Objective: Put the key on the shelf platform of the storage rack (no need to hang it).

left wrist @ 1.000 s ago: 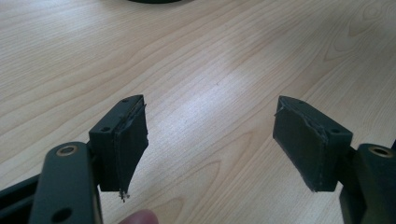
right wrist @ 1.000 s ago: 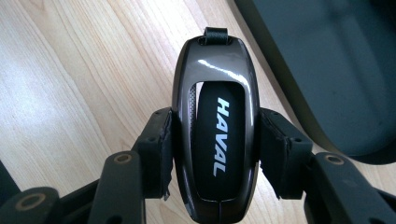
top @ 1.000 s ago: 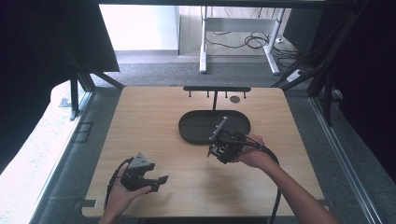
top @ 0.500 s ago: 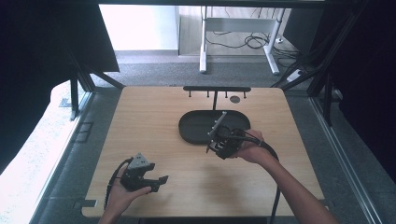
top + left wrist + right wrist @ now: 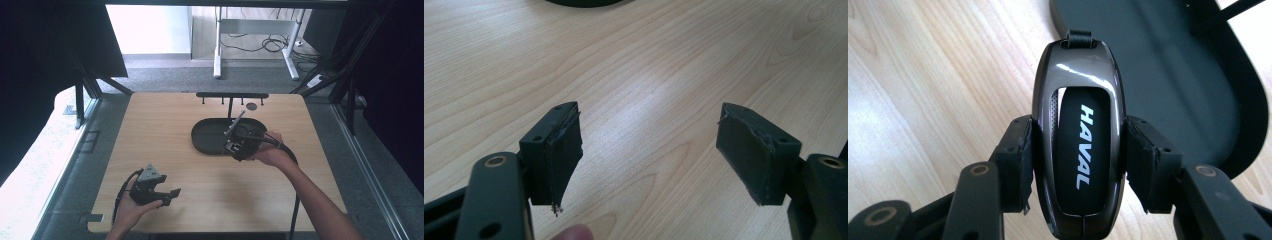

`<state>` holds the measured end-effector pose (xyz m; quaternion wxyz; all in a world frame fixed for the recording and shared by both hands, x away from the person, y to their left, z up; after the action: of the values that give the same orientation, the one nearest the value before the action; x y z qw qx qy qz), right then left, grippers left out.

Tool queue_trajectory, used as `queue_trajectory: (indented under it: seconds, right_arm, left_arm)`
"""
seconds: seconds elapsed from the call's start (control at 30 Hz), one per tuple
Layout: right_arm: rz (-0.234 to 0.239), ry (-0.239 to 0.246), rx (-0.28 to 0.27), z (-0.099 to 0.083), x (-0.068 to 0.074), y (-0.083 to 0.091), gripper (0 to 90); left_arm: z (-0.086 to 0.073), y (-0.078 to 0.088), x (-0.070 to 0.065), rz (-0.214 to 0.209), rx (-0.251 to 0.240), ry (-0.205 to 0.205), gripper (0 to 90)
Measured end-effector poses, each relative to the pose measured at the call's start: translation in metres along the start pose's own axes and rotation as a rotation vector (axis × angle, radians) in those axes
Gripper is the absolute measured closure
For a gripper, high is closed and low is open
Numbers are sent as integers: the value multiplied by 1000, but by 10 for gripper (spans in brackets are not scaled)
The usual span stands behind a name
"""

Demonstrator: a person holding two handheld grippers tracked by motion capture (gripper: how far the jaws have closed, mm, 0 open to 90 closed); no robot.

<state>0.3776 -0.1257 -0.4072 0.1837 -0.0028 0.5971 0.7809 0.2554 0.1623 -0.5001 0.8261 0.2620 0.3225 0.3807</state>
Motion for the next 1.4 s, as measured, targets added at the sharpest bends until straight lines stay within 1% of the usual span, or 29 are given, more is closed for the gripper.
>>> queue_trajectory:
  seconds: [0.13, 0.17, 0.2, 0.27, 0.3, 0.47, 0.63, 0.67, 0.73, 0.77, 0.8, 0.83, 0.97, 1.0, 1.03, 1.07, 1.13, 1.2, 1.27, 1.3, 1.37, 1.4]
  right_arm:
    - [-1, -3, -4, 2, -7, 1, 499]
    - [-5, -11, -7, 3, -9, 1, 499]
    - [0, -9, -6, 3, -11, 1, 499]
    - [-7, -20, -5, 4, -14, 2, 499]
    - [-9, -15, -7, 4, -16, 2, 499]
    - [-15, -15, -12, 10, -22, 4, 499]
    - [-25, -18, -21, 16, -29, 5, 499]
    - [-24, -20, -24, 17, -30, 5, 499]
    - [-24, -23, -25, 20, -34, 5, 499]
    - [-21, -34, -22, 22, -35, 5, 499]
    - [-21, -32, -26, 23, -37, 4, 499]
    - [-19, -41, -23, 25, -39, 3, 499]
    - [-12, -36, -21, 29, -47, -3, 499]
    - [-8, -44, -17, 31, -48, -5, 499]
    - [-8, -32, -14, 32, -50, -7, 499]
    - [-8, -43, -8, 34, -51, -9, 499]
    - [-2, -36, -10, 36, -55, -12, 499]
    - [8, -42, -23, 38, -59, -13, 499]
    - [-1, -55, -22, 39, -62, -13, 499]
    - [-5, -47, -26, 40, -65, -14, 499]
    - [-4, -62, -34, 40, -67, -15, 499]
    - [-5, -59, -36, 41, -68, -16, 499]
  left_arm:
    - [0, 1, 1, 0, -4, 3, 265]
    - [0, 1, 1, 0, -5, 4, 265]
    - [0, 0, 1, 0, -3, 4, 265]
    - [0, 0, 2, 2, 3, 1, 265]
    - [0, 0, 2, 2, 4, 0, 265]
    - [0, 0, 2, 1, 1, 6, 265]
    - [0, 0, 1, -2, -2, 3, 265]
    - [0, -1, 1, -2, 3, -5, 265]
    - [0, -3, 1, -5, 5, -2, 265]
    - [-1, -3, 1, -6, 8, -3, 265]
    - [-1, -4, 1, -6, 9, -4, 265]
    - [-1, -4, 1, -7, 10, -6, 265]
    - [0, -4, 0, -7, 12, -9, 265]
    - [0, -4, 0, -8, 13, -9, 265]
    - [0, -4, 0, -8, 13, -9, 265]
    - [-1, -4, 0, -8, 14, -6, 265]
    - [0, -4, 1, -9, 11, -5, 265]
    - [0, -3, 2, -7, 11, -4, 264]
    - [0, -2, 3, -6, 5, 1, 265]
    - [0, -2, 3, -7, 5, 2, 265]
    - [0, -2, 3, -8, 5, 1, 265]
    - [0, -2, 2, -7, 6, -3, 265]
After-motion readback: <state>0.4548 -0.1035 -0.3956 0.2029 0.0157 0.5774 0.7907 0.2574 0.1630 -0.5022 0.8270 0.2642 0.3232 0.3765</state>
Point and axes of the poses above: each handheld gripper's, and its own axes: y roughly backward along the jaws, z roughly out of its top, x roughly to its left, the point moved 2 cm from there along -y, roughly forward along the jaws, and after that the axes turned 14 degrees about y, right-handed, at the moved point
